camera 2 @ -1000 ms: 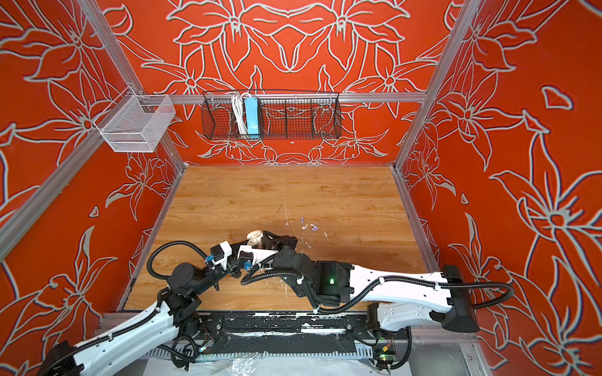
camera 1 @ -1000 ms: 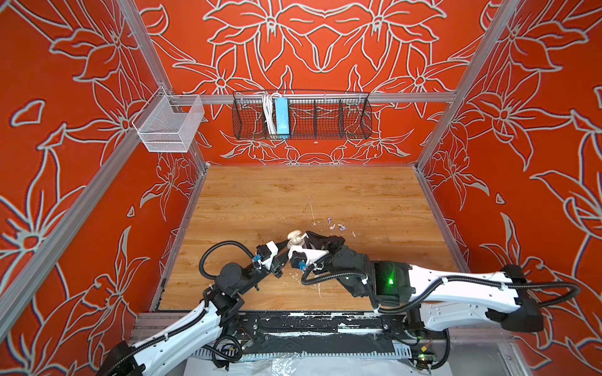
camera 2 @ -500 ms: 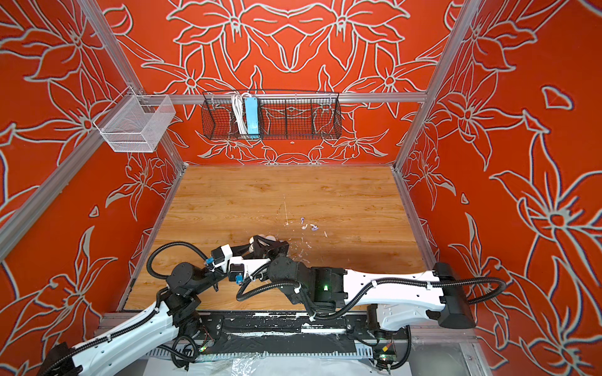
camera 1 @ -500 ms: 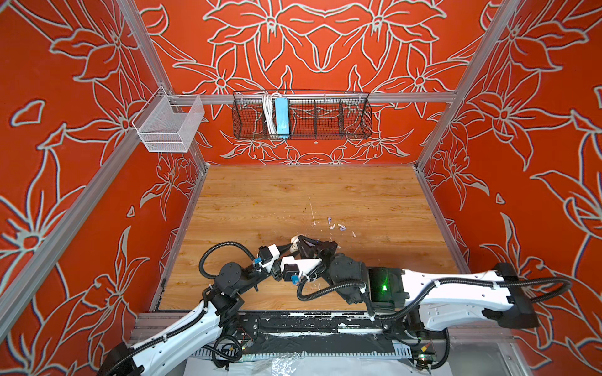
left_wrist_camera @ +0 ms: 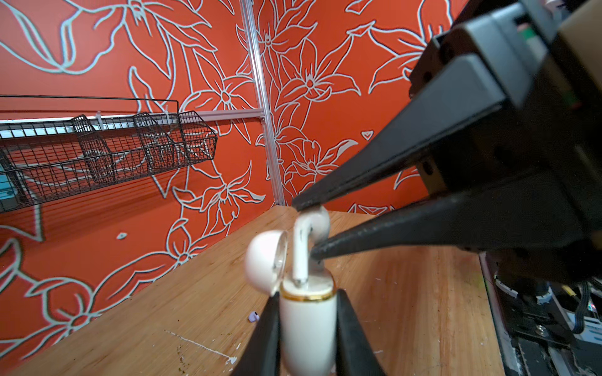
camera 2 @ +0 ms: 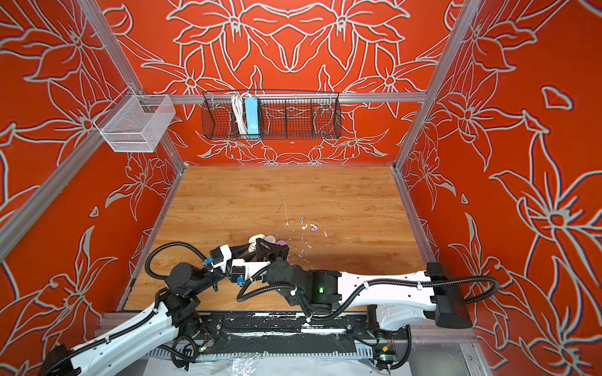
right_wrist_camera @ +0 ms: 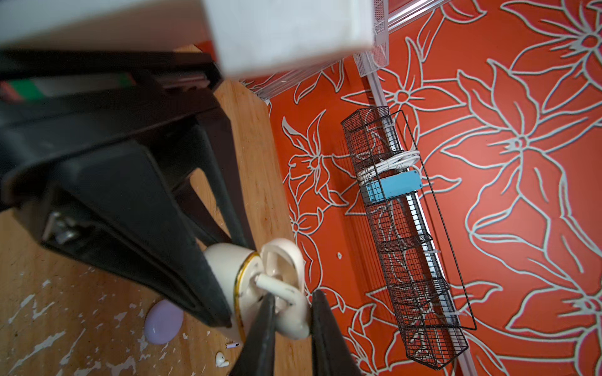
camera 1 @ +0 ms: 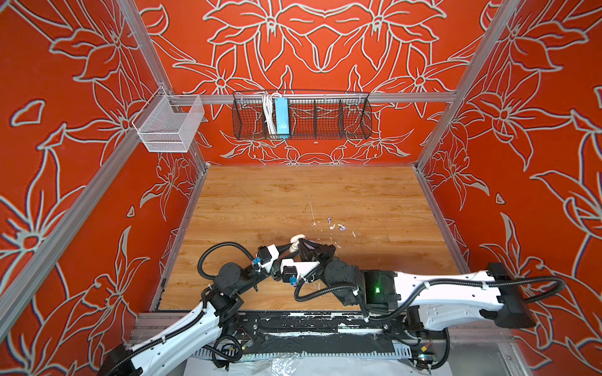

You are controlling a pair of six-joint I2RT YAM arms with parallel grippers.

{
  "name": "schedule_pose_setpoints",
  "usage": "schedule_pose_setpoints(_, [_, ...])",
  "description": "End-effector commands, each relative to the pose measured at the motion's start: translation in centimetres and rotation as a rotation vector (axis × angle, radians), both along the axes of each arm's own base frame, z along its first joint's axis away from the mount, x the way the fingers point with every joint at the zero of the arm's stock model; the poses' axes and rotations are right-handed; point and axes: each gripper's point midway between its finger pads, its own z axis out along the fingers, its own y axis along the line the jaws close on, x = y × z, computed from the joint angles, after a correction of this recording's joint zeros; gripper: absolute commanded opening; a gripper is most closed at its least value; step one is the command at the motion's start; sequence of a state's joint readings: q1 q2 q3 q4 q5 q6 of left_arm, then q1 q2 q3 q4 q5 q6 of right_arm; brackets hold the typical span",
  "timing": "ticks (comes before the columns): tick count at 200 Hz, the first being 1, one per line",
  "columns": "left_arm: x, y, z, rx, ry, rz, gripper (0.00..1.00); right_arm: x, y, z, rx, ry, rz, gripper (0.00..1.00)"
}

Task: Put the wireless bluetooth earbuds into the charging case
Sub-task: 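Carry the second earbud with the right gripper over the case's empty slot, then lower the earbud into the empty slot of the case held by the left gripper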

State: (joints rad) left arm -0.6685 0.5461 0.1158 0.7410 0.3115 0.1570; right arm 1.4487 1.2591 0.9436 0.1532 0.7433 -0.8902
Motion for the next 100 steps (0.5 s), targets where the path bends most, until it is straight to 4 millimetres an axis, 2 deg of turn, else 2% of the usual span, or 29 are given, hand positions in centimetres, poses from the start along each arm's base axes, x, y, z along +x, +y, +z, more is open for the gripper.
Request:
schedule_pose_setpoints(1, [-0.2,0.2,1.9,-0.034,-0.038,0.001,0.00,-0.1,-0.3,0.9,0.044,-0.012,-0.003,0.11])
schedule_pose_setpoints(100, [-0.2,0.2,1.8,-0.032,-0.038,0.000,0.00,-0.2,0.7,0.1,0.050,0.008,0.011,0.11])
